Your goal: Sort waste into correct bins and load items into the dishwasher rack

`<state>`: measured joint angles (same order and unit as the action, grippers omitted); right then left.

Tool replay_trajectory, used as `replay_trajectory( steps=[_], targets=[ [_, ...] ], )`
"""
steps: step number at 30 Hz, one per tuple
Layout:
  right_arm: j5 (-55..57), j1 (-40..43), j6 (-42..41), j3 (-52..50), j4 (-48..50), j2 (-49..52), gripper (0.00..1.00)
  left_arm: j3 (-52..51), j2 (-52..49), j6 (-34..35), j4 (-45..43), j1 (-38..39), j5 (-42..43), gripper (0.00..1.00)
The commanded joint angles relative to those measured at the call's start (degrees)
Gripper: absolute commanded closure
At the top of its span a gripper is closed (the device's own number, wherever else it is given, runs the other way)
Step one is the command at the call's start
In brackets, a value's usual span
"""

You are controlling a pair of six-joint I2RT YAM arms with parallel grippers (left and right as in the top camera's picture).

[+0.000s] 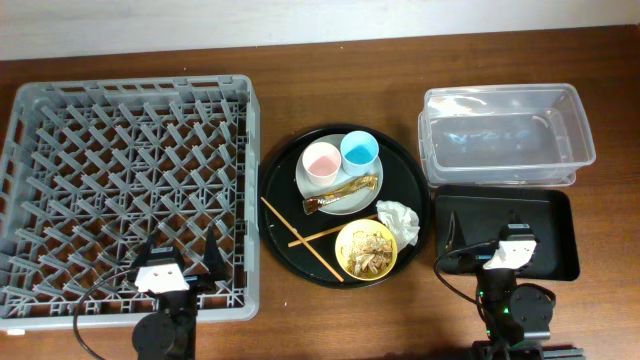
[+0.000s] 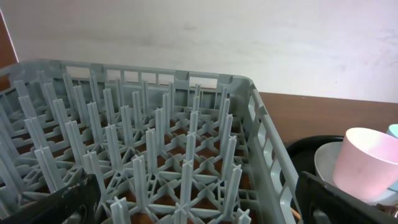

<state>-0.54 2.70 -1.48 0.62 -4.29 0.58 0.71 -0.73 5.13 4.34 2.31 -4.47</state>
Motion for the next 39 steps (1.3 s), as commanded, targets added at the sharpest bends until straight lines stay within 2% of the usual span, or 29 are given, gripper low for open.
replay_trajectory(
  steps=[1, 34, 37, 39],
  targets=[
    [-0.3, 0.5, 0.0, -0.3, -0.2, -0.4, 0.01, -0.2, 0.3, -1.1, 0.2, 0.2, 0.6, 0.01],
    [-0.3, 0.5, 0.0, -0.3, -0.2, -0.4, 0.01, -0.2, 0.3, -1.1, 0.2, 0.2, 0.6, 0.01],
    [-0.3, 0.5, 0.0, -0.3, -0.2, -0.4, 0.01, 1.1, 0.3, -1.1, -2.5, 0.2, 4.0, 0.01],
    [-0.3, 0.5, 0.0, -0.3, -0.2, -0.4, 0.01, 5.2, 0.3, -1.1, 0.2, 0.2, 6.8, 0.01]
  ],
)
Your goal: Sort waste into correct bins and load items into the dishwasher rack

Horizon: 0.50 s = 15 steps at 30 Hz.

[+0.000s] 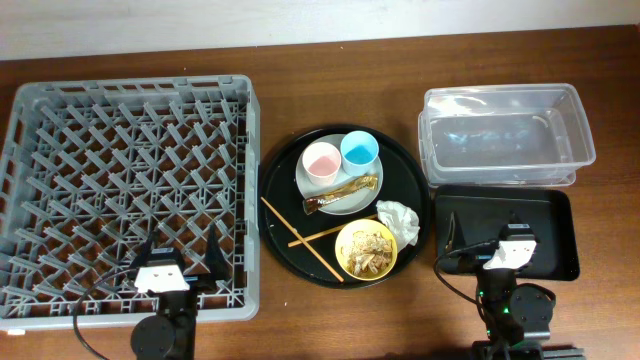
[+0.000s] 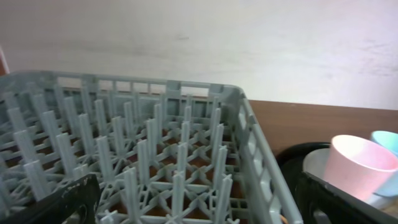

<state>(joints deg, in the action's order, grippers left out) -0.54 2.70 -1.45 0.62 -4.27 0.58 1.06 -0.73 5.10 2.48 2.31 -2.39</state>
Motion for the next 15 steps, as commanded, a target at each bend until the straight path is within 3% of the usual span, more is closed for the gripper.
replay_trajectory(
  steps=[1, 4, 10, 13, 15],
  targets=[
    [-0.3, 0.5, 0.0, -0.3, -0.2, -0.4, 0.01, 9.9, 0.2, -1.0, 6.2, 0.2, 6.8, 0.01],
    [-0.3, 0.5, 0.0, -0.3, -0.2, -0.4, 0.01, 26.1, -4.7, -1.2, 16.5, 0.2, 9.2, 0.01],
    [-0.3, 0.5, 0.0, -0.3, -0.2, -0.4, 0.01, 76.0, -42.9, -3.5, 53.9, 0.2, 17.7, 0.01],
    [-0.3, 0.5, 0.0, -0.3, -0.2, -0.4, 0.01, 87.0, -54.2, -3.2, 60.6, 0.2, 21.6, 0.01],
    [-0.3, 0.5, 0.0, -0.3, -0.2, -0.4, 0.01, 87.5, -58.1, -3.2, 60.7, 0.2, 31.9, 0.01]
  ],
)
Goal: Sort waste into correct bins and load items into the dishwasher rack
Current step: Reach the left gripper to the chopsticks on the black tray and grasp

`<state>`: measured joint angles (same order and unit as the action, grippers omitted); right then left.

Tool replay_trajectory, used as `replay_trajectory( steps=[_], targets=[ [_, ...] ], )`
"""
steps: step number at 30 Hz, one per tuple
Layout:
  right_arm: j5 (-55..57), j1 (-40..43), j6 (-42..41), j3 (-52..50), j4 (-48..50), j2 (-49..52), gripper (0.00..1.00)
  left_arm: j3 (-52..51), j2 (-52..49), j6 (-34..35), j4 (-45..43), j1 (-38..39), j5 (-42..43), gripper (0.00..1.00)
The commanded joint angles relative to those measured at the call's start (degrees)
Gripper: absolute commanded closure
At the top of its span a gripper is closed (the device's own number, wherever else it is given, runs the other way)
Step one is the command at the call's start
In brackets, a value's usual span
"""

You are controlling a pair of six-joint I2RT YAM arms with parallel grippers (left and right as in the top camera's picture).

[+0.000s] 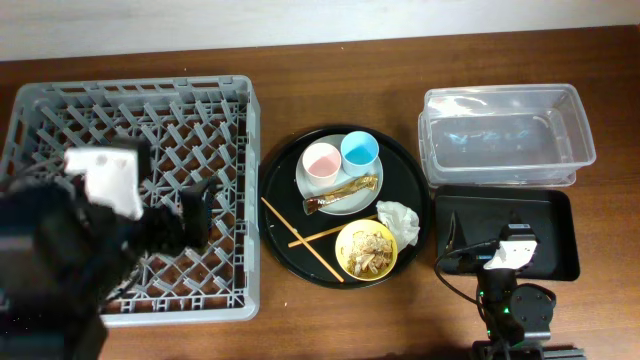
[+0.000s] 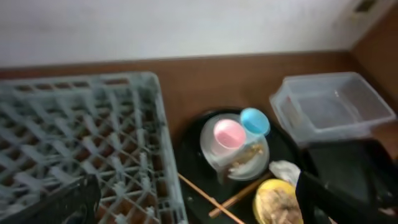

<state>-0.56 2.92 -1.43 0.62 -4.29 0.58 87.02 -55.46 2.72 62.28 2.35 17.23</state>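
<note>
The grey dishwasher rack fills the left of the table and shows in the left wrist view. Raised and blurred over its front half is my left gripper, open and holding nothing. On the round black tray, a white plate carries a pink cup, a blue cup and a gold wrapper. Chopsticks, a yellow bowl of scraps and a crumpled tissue lie beside the plate. My right gripper rests open over the black rectangular tray.
Stacked clear plastic bins stand at the back right, behind the black rectangular tray. The left wrist view also takes in the pink cup, the blue cup and the clear bins. A pale wall runs behind the table.
My left arm has risen from low at the rack's front edge to high over the rack; its camera now looks down on rack, round tray and bins. The right arm has not moved.
Both grippers first rested low at the table's front, the left one at the rack's near wall, open. Then the left wrist view had shifted slightly. Now the left gripper is high above the rack, still open and empty. No item has moved.
</note>
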Motion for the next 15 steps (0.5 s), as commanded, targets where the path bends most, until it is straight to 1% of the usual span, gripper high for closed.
replay_trajectory(
  steps=[1, 2, 3, 4, 5, 6, 7, 8, 9, 11, 12, 13, 15],
  targets=[
    [-0.3, 0.3, -0.1, -0.3, -0.2, -0.4, 0.01, 1.5, -4.7, -0.8, 1.7, 0.2, 15.0, 0.01],
    [-0.3, 0.3, -0.1, -0.3, -0.2, -0.4, 0.01, 1.5, -6.1, 0.9, 3.5, 0.2, 15.5, 0.09],
    [-0.3, 0.3, -0.1, -0.3, -0.2, -0.4, 0.01, 1.5, -7.8, 2.4, 6.1, 0.2, 15.3, 0.22],
    [-0.3, 0.3, -0.1, -0.3, -0.2, -0.4, 0.01, 1.5, -9.4, 3.3, 8.9, 0.4, 14.5, 0.31],
    [-0.3, 0.3, -0.1, -0.3, -0.2, -0.4, 0.01, 1.2, -11.1, 4.2, 11.6, 1.4, 11.8, 0.43],
    [-0.3, 0.3, -0.1, -0.3, -0.2, -0.4, 0.01, 1.0, -11.9, 5.0, 12.8, 2.3, 9.6, 0.47],
    [-0.3, 0.3, -0.1, -0.3, -0.2, -0.4, 0.01, 0.7, -12.9, 6.5, 13.8, 3.7, 6.6, 0.55],
    [-0.3, 0.3, -0.1, -0.3, -0.2, -0.4, 0.01, 0.0, -14.3, 11.6, 14.4, 6.5, 0.7, 0.58],
    [-0.3, 0.3, -0.1, -0.3, -0.2, -0.4, 0.01, -0.6, -15.0, 14.5, 14.3, 8.7, -2.5, 0.6],
    [-0.3, 0.3, -0.1, -0.3, -0.2, -0.4, 0.01, -2.3, -15.8, 19.9, 14.1, 13.0, -8.9, 0.6],
    [-0.3, 0.3, -0.1, -0.3, -0.2, -0.4, 0.01, -4.4, -16.0, 23.8, 13.1, 16.1, -12.7, 0.6],
    [-0.3, 0.3, -0.1, -0.3, -0.2, -0.4, 0.01, -6.3, -16.1, 25.9, 11.4, 18.7, -14.3, 0.6],
    [-0.3, 0.3, -0.1, -0.3, -0.2, -0.4, 0.01, -11.7, -16.1, 28.8, 5.6, 23.2, -14.5, 0.59]
  ],
)
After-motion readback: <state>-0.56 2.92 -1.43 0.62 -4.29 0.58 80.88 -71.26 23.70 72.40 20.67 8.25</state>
